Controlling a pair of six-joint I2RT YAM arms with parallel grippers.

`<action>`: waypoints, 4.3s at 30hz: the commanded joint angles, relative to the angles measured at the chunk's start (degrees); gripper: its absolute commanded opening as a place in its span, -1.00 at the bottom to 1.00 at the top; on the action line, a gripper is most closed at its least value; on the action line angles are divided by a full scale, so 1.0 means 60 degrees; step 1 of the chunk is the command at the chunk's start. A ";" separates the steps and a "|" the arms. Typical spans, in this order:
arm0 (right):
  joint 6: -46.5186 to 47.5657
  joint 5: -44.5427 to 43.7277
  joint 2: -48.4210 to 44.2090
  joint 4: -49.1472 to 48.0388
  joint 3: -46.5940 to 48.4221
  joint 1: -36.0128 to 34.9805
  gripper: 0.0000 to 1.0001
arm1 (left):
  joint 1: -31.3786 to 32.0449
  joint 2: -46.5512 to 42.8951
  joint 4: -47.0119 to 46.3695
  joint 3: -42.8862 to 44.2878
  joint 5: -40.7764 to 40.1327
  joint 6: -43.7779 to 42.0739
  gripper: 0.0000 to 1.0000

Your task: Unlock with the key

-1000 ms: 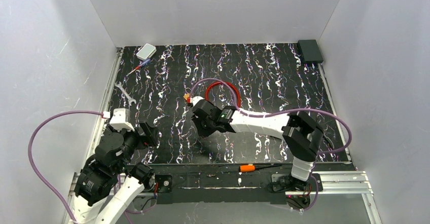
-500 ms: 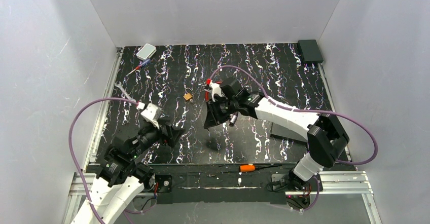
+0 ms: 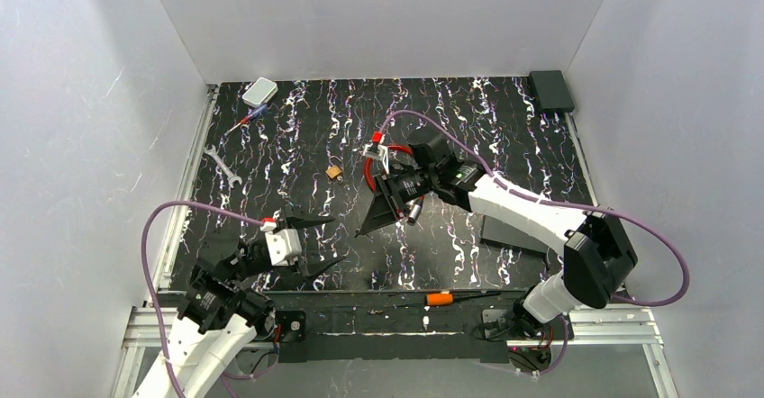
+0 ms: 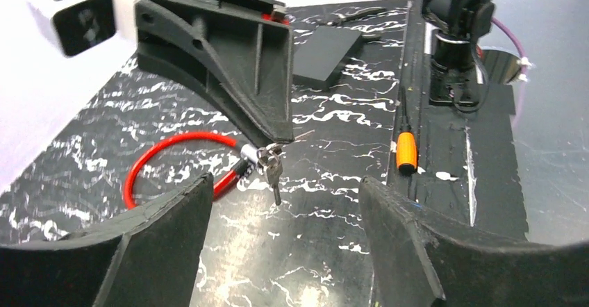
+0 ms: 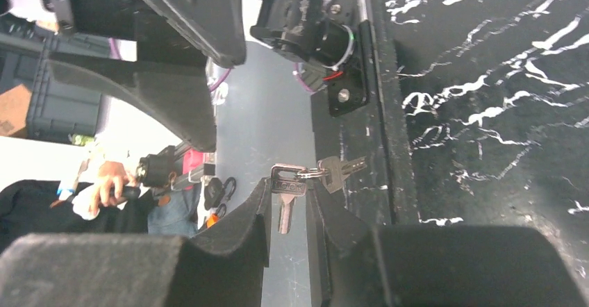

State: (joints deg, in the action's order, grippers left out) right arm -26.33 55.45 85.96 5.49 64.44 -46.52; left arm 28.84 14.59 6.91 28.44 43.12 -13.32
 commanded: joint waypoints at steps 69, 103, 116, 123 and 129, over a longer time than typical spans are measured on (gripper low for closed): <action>-0.1897 0.1621 -0.0439 -0.3725 -0.0192 -0.0611 -0.97 | 0.0642 0.2594 -0.4038 -0.0477 0.2854 0.0111 -0.34; -0.2124 -0.0487 -0.0831 -0.2972 0.0265 0.0259 0.47 | 0.0723 0.1577 -0.4870 -0.1004 0.1338 0.2112 -1.00; -0.4129 -0.3507 -0.1601 -0.2076 -0.0897 0.2633 0.97 | 0.0716 0.0450 -0.4728 -0.1043 0.0097 0.4798 -1.00; -0.6493 -0.1769 -0.0883 -0.5877 -0.2983 0.3914 0.97 | 0.0716 0.0237 -0.2532 -0.0379 -0.1751 0.6209 -1.00; -0.2545 -0.6919 -0.1200 0.1925 -0.0929 0.3501 0.95 | 0.0716 0.0856 0.1074 0.1071 -0.3966 0.6710 -1.00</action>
State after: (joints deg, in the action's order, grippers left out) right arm -54.02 33.81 81.08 -5.94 49.26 -23.64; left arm 32.86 17.41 -2.39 28.30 30.29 23.37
